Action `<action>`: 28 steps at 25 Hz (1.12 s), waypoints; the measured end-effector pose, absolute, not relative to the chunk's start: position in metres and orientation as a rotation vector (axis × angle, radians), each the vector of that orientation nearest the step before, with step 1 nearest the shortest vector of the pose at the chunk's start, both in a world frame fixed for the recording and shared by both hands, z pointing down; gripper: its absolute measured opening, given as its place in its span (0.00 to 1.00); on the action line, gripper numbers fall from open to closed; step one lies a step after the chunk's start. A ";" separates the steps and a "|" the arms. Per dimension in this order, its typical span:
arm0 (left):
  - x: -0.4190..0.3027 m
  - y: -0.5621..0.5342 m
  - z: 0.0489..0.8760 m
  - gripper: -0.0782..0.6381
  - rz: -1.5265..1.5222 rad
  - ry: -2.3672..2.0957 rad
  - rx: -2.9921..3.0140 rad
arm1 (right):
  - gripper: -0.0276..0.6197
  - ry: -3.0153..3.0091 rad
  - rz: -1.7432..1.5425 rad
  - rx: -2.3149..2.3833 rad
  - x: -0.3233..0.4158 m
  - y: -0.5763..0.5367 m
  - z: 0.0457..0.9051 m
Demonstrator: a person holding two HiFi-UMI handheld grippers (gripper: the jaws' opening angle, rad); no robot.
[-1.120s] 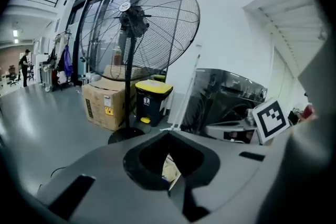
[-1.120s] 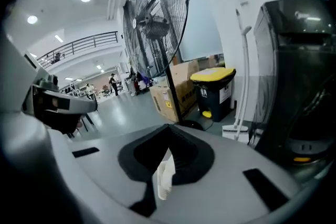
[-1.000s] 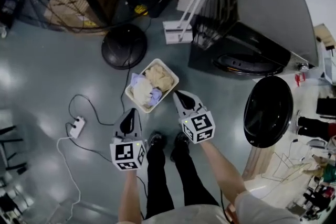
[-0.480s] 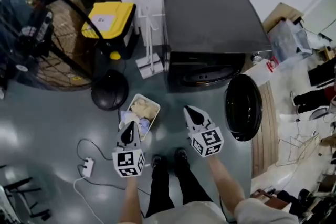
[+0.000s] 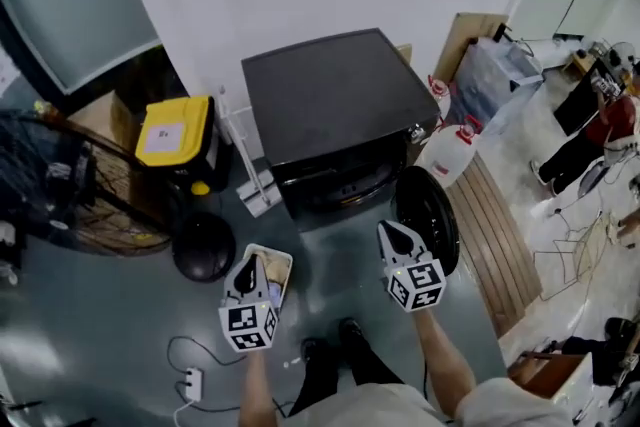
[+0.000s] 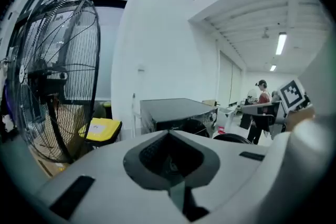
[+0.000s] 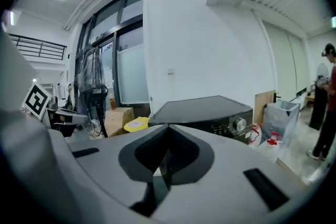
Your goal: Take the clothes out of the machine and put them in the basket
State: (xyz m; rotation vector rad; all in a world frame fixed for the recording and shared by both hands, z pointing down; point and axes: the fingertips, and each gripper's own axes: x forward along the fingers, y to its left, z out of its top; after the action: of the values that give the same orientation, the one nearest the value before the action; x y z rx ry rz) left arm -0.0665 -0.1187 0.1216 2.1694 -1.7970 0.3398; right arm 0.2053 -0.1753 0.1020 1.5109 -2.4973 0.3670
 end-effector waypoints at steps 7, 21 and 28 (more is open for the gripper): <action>-0.038 -0.120 0.052 0.13 0.310 -1.779 2.286 | 0.08 -2.469 0.263 1.633 0.257 -0.159 0.029; -0.055 -0.122 -0.017 0.13 0.237 -1.838 2.383 | 0.08 -2.488 0.113 1.730 0.262 -0.149 -0.048; -0.062 -0.121 -0.018 0.13 0.233 -1.854 2.377 | 0.08 -2.496 0.106 1.712 0.250 -0.148 -0.045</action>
State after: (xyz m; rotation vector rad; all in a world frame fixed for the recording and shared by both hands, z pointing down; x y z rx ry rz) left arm -0.0617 -0.1209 -0.0178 2.3766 -1.8536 0.2333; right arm 0.2501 -0.1481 -0.0453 1.7115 -2.4965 0.1057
